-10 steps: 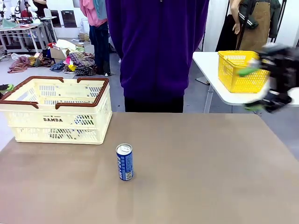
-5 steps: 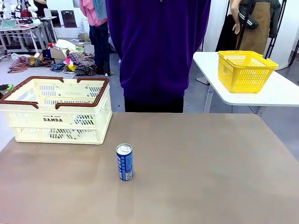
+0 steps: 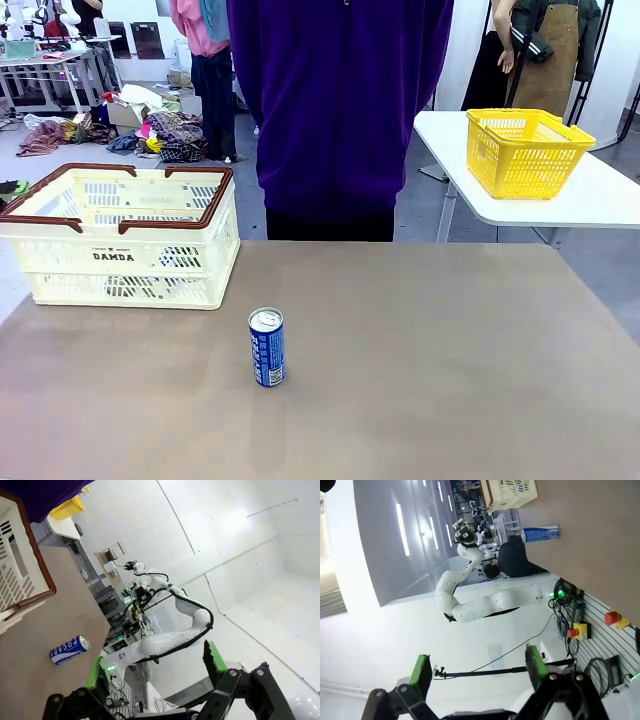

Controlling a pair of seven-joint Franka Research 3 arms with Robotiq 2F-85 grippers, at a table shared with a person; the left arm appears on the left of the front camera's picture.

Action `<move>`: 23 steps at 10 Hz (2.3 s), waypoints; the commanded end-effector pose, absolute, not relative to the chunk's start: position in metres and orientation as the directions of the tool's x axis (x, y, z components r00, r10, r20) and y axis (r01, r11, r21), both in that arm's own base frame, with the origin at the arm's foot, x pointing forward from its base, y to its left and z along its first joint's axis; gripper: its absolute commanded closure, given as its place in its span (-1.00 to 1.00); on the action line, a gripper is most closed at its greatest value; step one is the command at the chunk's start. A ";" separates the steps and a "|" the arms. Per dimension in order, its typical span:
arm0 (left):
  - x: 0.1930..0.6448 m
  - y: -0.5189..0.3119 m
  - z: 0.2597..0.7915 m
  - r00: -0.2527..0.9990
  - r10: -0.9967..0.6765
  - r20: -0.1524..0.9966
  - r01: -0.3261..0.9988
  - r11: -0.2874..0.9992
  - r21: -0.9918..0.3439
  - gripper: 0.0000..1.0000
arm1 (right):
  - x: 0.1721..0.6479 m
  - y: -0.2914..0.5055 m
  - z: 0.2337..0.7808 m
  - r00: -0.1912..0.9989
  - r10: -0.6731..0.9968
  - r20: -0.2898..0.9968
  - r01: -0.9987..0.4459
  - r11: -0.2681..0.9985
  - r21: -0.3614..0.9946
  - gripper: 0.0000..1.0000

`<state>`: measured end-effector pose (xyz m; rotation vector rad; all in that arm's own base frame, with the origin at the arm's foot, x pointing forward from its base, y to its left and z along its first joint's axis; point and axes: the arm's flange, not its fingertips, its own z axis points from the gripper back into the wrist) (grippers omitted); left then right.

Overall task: Place the drinks into the Shopping basket.
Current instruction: Pick up one drink and place it into the Shopping basket.

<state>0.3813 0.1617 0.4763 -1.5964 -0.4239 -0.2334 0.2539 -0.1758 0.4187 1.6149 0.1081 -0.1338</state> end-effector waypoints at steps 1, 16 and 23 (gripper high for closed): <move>0.380 0.163 0.478 0.902 0.124 0.414 0.421 -0.039 -0.906 -1.00 | 0.252 -0.176 0.424 0.985 -0.013 -0.174 0.173 -0.063 0.983 -1.00; 0.365 -0.244 0.565 0.979 -0.163 -0.126 0.107 0.924 -0.368 -1.00 | 0.252 -0.176 0.424 0.985 -0.013 -0.174 0.173 -0.063 0.983 -1.00; 0.377 -0.264 0.512 0.987 -0.087 -0.132 0.039 0.943 -0.330 -1.00 | 0.252 -0.176 0.424 0.985 -0.013 -0.174 0.173 -0.063 0.983 -1.00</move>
